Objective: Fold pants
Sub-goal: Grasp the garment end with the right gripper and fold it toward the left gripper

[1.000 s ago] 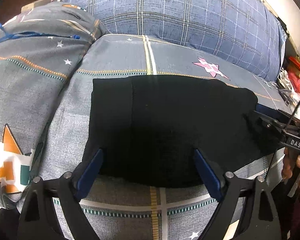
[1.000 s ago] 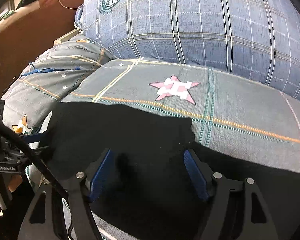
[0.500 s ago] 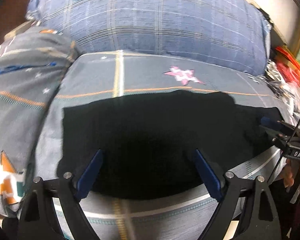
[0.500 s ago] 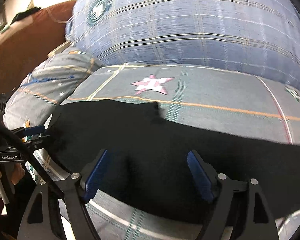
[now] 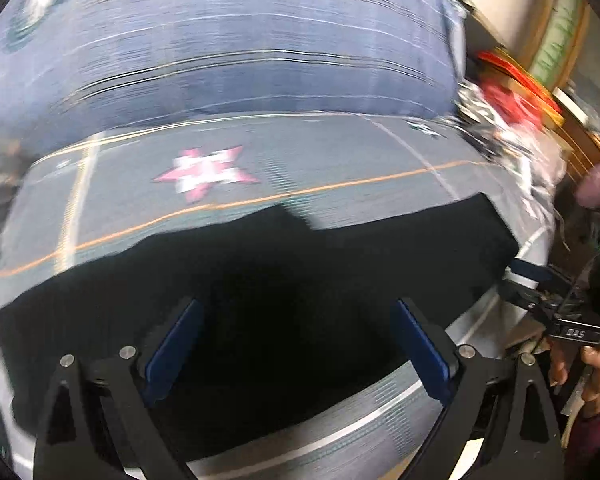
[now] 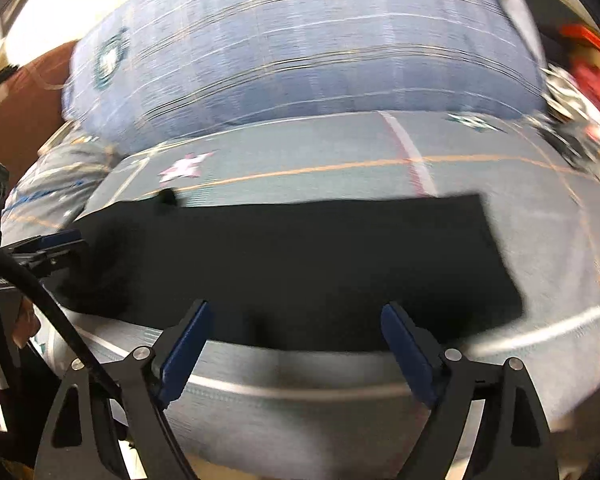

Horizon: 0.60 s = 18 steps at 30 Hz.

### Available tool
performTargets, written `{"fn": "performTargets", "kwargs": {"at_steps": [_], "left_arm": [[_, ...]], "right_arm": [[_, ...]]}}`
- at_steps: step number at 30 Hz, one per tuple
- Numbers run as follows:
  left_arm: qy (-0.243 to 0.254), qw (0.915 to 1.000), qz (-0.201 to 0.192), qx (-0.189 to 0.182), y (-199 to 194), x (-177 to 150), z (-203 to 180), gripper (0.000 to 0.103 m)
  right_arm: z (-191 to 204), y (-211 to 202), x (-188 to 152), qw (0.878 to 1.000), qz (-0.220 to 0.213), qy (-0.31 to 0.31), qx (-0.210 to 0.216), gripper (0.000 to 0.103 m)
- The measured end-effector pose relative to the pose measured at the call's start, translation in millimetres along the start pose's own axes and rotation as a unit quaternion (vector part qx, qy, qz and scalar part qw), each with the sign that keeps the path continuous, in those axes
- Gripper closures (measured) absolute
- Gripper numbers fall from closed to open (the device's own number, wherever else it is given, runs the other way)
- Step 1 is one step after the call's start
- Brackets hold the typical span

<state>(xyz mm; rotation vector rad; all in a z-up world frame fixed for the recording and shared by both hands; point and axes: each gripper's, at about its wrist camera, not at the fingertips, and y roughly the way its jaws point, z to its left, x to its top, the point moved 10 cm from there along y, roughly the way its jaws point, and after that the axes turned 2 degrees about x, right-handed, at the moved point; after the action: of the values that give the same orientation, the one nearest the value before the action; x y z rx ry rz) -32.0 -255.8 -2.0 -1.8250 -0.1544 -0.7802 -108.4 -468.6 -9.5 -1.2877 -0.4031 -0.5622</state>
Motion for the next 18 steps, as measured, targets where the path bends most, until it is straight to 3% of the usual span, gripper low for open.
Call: {"fn": "performTargets", "kwargs": {"at_steps": [5,18], "left_arm": [[0.055,0.9974,0.023,-0.040,34,23,-55,0.007],[0.107,0.9736,0.108,-0.170,132,75,-192,0.007]], "right_arm": [[-50,-9,-11,0.998,-0.010,0.066,-0.014,0.013],[-79,5,-9,0.988,-0.055,0.134,0.058,0.013]]}}
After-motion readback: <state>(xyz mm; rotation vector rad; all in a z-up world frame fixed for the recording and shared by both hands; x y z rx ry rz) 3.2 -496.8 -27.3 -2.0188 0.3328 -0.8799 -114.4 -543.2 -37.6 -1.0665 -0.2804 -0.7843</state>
